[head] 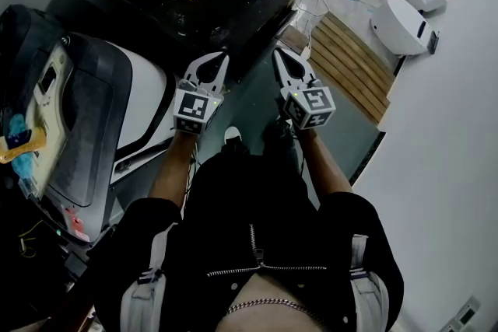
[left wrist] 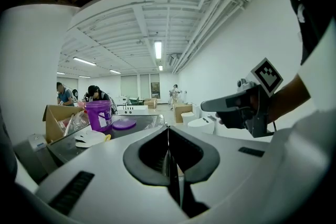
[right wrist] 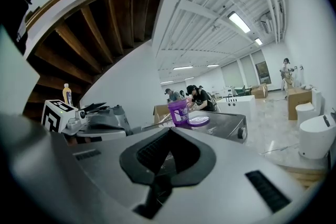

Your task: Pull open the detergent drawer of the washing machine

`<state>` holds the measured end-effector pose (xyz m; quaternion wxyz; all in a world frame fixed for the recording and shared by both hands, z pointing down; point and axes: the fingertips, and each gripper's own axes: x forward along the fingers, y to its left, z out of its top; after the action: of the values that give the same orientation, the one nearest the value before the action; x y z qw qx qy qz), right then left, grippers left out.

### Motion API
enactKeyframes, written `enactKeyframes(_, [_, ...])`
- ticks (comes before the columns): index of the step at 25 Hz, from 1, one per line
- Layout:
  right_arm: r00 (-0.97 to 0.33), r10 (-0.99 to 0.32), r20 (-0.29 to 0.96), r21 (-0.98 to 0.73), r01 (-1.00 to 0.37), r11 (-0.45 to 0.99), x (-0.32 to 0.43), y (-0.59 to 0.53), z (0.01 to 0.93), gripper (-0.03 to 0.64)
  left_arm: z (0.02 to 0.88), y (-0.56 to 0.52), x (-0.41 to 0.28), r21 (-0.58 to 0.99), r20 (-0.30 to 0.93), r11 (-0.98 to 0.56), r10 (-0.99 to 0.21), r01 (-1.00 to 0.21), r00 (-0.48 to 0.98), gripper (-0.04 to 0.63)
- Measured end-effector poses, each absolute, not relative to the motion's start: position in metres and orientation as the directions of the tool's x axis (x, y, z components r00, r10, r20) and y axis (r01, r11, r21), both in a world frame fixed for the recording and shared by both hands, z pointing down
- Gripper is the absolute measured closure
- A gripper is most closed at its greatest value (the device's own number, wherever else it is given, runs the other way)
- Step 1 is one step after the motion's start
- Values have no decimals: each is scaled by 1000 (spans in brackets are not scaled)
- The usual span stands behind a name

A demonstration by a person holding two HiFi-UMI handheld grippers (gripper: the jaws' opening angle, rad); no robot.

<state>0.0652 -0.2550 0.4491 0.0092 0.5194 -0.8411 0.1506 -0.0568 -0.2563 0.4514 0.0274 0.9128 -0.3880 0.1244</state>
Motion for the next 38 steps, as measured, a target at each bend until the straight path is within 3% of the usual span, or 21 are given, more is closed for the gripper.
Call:
enactKeyframes(5, [-458, -873, 168, -276, -872, 404, 73, -263, 453, 611, 456, -266, -53, -20, 259, -687, -705, -726, 660, 575])
enactKeyframes(9, [-482, -857, 183, -413, -829, 378, 70, -263, 472, 611, 470, -261, -50, -13, 298, -690, -693, -723, 656, 575])
enactKeyframes(17, [-614, -777, 135, -748, -578, 327, 69, -267, 536, 609, 507, -250, -36, 25, 332, -694, -673, -719, 661, 575])
enactKeyframes(24, [-676, -731, 94, -848, -439, 297, 58, -289, 590, 595, 532, -250, -39, 89, 354, -634, -701, -768, 619, 575])
enactKeyframes(30, [-765, -644, 11, -895, -295, 335, 45, -313, 619, 490, 543, -253, -48, 112, 385, -572, -729, -813, 566, 575])
enactKeyframes(33, [-774, -633, -3, -923, -242, 299, 46, -326, 643, 363, 547, -253, -53, 112, 400, -542, -742, -833, 538, 575])
enactKeyframes(38, [-782, -624, -13, -963, -159, 220, 51, -343, 680, 332, 553, -247, -56, 144, 417, -492, -757, -859, 504, 575])
